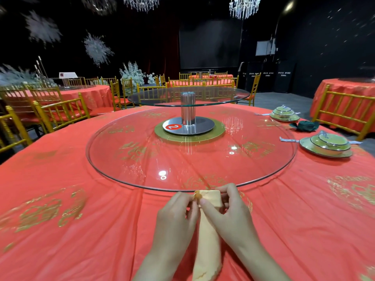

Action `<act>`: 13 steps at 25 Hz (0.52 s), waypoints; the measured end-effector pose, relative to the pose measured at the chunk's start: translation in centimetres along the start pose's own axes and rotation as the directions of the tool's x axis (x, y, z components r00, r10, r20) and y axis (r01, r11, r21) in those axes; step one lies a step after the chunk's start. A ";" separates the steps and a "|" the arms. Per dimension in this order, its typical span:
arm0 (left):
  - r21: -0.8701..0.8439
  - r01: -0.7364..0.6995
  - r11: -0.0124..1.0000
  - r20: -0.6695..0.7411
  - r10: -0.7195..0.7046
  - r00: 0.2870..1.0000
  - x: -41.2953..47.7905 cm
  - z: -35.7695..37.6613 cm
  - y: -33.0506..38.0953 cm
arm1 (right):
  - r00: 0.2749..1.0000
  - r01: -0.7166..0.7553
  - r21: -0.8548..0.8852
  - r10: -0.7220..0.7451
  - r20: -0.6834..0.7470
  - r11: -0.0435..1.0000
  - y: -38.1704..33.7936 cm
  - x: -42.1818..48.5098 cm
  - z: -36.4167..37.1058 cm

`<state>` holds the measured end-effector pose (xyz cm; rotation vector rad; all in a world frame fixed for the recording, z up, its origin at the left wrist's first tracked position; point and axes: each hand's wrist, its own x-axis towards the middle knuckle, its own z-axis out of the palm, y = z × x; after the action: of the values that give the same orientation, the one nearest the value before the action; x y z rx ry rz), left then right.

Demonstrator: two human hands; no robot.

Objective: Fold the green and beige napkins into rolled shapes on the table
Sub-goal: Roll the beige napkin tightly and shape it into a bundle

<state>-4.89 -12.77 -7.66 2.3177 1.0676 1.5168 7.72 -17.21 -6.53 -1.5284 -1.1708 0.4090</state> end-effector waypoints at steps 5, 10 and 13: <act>-0.028 0.023 0.999 0.056 -0.021 0.998 -0.2 0.0 0.0 | 0.982 -0.160 -0.050 0.164 0.094 0.986 -0.1 0.2 0.1; -0.011 0.055 0.998 0.066 -0.054 0.996 -0.2 0.6 -0.2 | 0.970 -0.209 -0.037 0.212 0.116 0.977 0.6 0.7 0.1; -0.027 0.140 0.990 0.060 -0.138 0.989 -0.2 0.8 -0.5 | 0.974 -0.194 -0.032 0.196 0.115 0.981 0.6 0.7 0.2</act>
<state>-4.48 -12.32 -8.47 2.2019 1.1564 1.3962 8.18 -16.47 -6.94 -1.6621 -1.1213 0.6279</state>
